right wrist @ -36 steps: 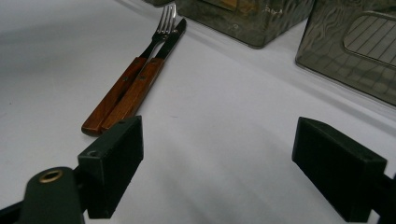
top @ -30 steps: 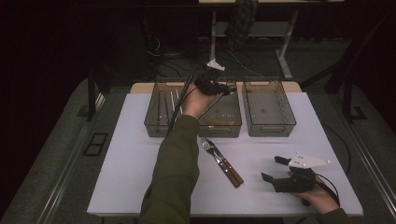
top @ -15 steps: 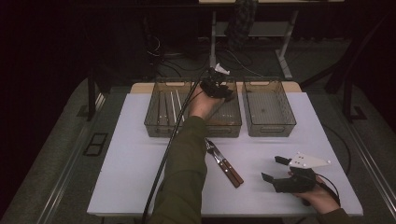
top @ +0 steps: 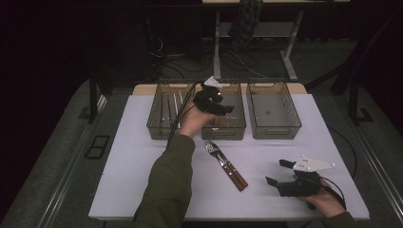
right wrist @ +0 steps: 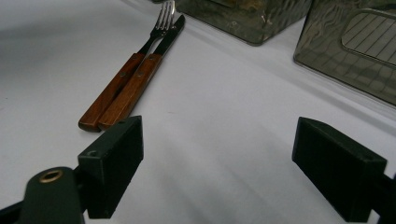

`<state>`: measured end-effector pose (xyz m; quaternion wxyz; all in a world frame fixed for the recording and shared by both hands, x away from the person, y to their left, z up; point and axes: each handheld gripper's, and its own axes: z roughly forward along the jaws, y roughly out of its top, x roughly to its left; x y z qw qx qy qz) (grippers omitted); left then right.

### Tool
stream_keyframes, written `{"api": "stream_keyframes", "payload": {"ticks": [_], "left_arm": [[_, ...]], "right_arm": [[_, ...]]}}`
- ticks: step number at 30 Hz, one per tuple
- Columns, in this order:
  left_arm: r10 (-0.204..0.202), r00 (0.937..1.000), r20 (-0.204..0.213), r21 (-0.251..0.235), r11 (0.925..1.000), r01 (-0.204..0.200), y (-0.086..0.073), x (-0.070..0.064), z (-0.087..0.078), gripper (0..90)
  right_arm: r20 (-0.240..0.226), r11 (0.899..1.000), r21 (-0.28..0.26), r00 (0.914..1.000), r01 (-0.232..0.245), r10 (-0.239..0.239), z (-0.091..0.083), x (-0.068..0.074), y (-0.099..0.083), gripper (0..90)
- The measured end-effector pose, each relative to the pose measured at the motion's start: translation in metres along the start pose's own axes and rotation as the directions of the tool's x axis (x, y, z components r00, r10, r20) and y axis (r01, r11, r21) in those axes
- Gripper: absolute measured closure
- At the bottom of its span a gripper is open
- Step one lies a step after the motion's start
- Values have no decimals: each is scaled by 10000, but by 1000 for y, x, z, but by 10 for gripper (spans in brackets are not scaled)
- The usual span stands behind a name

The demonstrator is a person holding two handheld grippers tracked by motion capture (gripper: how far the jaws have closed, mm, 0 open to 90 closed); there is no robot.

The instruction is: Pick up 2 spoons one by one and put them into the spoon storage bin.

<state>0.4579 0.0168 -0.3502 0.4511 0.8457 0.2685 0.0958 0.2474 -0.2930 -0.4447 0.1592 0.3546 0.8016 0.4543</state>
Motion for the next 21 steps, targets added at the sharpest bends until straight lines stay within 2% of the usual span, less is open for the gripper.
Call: {"api": "stream_keyframes", "payload": {"ticks": [5, 10, 14, 21], "left_arm": [[59, 9994, 337, -425, 9991, -45, -16, -14, -22, 270], [287, 9987, 428, -434, 9987, -268, -35, -25, -41, 236], [236, 9979, 604, -581, 9981, -201, -50, -29, -54, 212], [278, 9965, 789, -580, 9980, -233, -87, -44, -71, 205]], "right_arm": [[75, 10000, 4, 10000, -6, 6, 0, 0, 0, 163], [137, 10000, 51, 9999, -31, 30, 1, -2, -1, 163], [166, 9999, 88, 9998, -87, 85, 2, -2, -1, 163], [201, 9998, 199, 9998, -42, 38, 3, -2, -1, 163]]}}
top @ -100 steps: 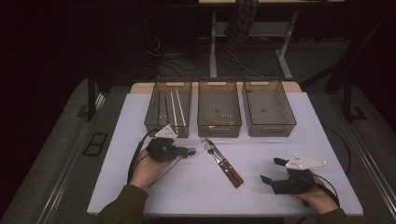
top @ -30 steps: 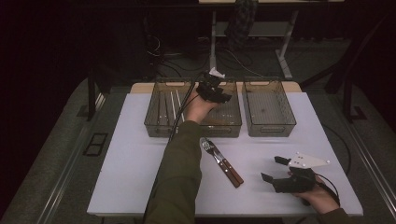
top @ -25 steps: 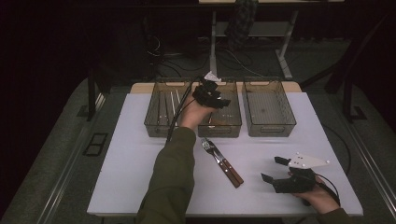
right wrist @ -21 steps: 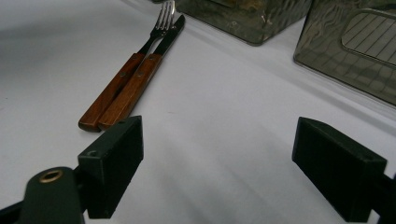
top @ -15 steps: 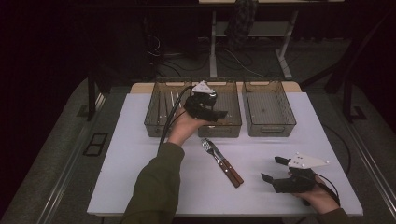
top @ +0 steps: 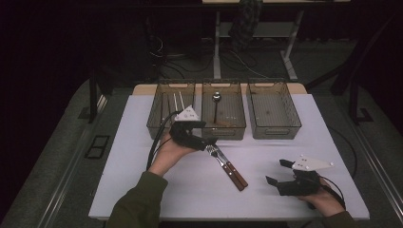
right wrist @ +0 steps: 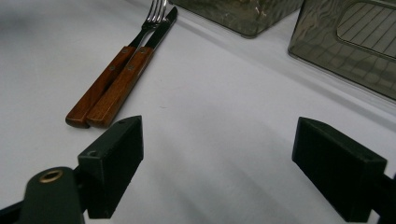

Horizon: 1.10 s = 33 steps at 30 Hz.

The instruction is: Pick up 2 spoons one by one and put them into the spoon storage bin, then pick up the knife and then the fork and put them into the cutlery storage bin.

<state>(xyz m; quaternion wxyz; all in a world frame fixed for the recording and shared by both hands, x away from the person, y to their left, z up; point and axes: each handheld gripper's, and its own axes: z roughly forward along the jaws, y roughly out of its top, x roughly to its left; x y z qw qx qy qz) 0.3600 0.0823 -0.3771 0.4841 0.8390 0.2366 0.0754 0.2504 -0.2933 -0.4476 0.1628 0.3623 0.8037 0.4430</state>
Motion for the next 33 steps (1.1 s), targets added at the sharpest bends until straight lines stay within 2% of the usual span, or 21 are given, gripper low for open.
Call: {"api": "stream_keyframes", "payload": {"ticks": [7, 9, 13, 16, 21, 26, 33], "left_arm": [[200, 9997, 136, 470, 9987, -206, -33, -19, -7, 219], [156, 9997, 168, 459, 9988, -163, -41, -24, -8, 251], [95, 9987, 504, 826, 9965, -137, -57, -31, -8, 328], [88, 9982, 595, 1072, 9941, -151, -64, -34, -7, 344], [-27, 9986, 535, 1188, 9929, -37, -74, -34, -13, 285], [-105, 9998, 158, 1063, 9943, 88, -86, -34, -23, 182], [-373, 9990, -239, 1026, 9939, 396, -97, -32, -39, 103]], "right_arm": [[13, 10000, 22, 10000, 32, -32, 0, 0, 0, 163], [4, 10000, 46, 10000, 41, -41, 1, 0, 0, 163], [12, 9999, 64, 9999, 101, -101, 1, 1, 0, 163], [4, 9999, 81, 9999, 144, -144, 1, 2, 0, 163], [-180, 9998, 103, 9997, 145, -143, 1, 3, 1, 163], [-213, 10000, 79, 9998, -49, 51, 2, 5, 3, 163], [-440, 9984, 492, 9986, -284, 306, 8, 11, 15, 159]]}}
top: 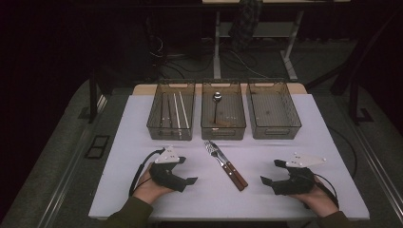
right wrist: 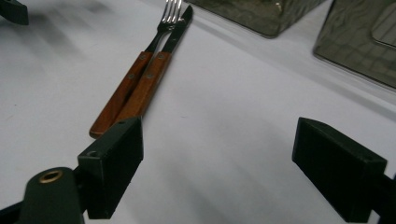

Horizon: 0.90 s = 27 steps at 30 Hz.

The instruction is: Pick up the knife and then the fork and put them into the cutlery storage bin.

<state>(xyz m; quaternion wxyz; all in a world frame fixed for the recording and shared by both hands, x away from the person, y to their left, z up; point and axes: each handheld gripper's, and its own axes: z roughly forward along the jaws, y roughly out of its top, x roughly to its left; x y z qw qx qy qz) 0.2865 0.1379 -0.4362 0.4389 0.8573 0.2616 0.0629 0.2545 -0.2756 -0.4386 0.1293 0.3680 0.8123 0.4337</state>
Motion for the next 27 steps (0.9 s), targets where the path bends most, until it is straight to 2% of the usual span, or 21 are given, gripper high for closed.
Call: {"api": "stream_keyframes", "payload": {"ticks": [2, 5, 7, 10, 12, 15, 18, 22, 27], "left_arm": [[-20, 10000, -85, 49, 10000, 20, -2, 0, -3, 65], [-89, 9998, -194, -7, 10000, 89, -6, 1, -7, 26], [-186, 9996, -204, -69, 9998, 184, -8, 2, -9, 16], [-171, 9996, -244, -91, 9998, 169, -8, 2, -10, 15], [-127, 9997, -228, -72, 9999, 126, -8, 2, -9, 15], [-91, 9997, -207, -38, 10000, 90, -8, 3, -9, 15], [-79, 9998, -184, -47, 10000, 78, -8, 3, -9, 15], [-76, 9999, -154, -59, 10000, 75, -8, 3, -9, 15], [25, 10000, -66, 44, 10000, -24, -8, 2, -7, 15]], "right_arm": [[-258, 9997, 162, 9995, 173, -169, 3, 3, 5, 119], [-527, 9990, 440, 9986, 3, 20, 9, 9, 12, 139], [-668, 9977, 619, 9975, 261, -219, 14, 14, 15, 158], [-829, 9958, 723, 9953, 553, -493, 22, 21, 21, 271], [-1016, 9961, 605, 9932, 640, -576, 25, 27, 26, 384], [-1414, 9940, 532, 9861, 955, -872, 33, 36, 33, 590], [-1875, 9918, 604, 9772, 1131, -1000, 44, 45, 40, 721], [-2095, 9817, 1091, 9690, 1563, -1310, 59, 58, 41, 847], [-2499, 9668, 1642, 9564, 1960, -1514, 69, 69, 35, 892]]}}
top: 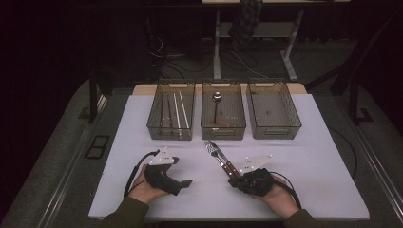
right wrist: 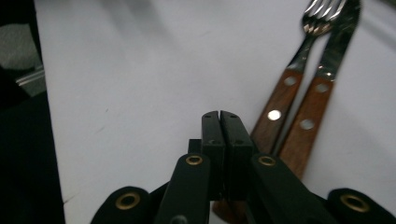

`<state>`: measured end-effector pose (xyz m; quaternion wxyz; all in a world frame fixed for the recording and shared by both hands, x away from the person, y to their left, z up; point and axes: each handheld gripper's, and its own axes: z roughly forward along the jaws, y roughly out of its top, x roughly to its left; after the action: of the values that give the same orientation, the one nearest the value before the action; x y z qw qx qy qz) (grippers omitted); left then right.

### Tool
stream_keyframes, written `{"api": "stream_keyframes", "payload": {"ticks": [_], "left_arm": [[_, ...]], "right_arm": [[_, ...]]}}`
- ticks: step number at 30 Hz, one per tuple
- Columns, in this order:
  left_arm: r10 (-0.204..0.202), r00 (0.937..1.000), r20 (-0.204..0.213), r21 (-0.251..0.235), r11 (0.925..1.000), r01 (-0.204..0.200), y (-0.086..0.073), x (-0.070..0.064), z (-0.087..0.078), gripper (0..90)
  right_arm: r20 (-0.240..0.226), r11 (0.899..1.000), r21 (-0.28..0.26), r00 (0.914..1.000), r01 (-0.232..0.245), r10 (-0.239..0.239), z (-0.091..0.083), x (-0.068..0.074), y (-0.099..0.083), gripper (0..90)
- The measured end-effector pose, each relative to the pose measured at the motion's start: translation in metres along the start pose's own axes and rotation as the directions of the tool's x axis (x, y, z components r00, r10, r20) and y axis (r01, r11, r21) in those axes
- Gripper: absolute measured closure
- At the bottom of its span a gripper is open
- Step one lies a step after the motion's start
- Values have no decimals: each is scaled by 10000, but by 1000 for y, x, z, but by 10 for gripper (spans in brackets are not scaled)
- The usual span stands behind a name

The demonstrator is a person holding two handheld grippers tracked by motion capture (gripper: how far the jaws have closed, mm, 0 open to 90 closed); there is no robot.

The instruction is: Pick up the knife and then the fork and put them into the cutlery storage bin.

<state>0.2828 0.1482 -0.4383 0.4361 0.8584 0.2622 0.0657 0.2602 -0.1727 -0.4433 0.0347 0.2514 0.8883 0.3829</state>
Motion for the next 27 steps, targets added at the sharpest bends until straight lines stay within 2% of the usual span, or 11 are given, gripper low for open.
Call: {"api": "stream_keyframes", "payload": {"ticks": [4, 6, 22, 25, 27], "left_arm": [[26, 10000, -34, 32, 10000, -26, 0, 0, 0, 16], [22, 10000, -43, 20, 10000, -21, 0, 0, 0, 16], [69, 9999, 116, -114, 9999, -68, -1, 0, 0, 16], [25, 9999, 170, -179, 9998, -22, -2, 0, 0, 16], [-26, 9998, 172, -204, 9998, 29, -2, 0, -1, 16]], "right_arm": [[147, 9990, 371, 9996, 233, -238, 3, 2, -2, 896], [293, 9989, 424, 9994, 185, -197, 2, 1, -3, 897], [915, 9988, 488, 9958, 24, -69, -7, -16, -8, 897], [913, 9990, 454, 9958, 2, -43, -8, -18, -8, 884], [622, 9996, 285, 9980, -90, 72, -11, -19, -8, 823]]}}
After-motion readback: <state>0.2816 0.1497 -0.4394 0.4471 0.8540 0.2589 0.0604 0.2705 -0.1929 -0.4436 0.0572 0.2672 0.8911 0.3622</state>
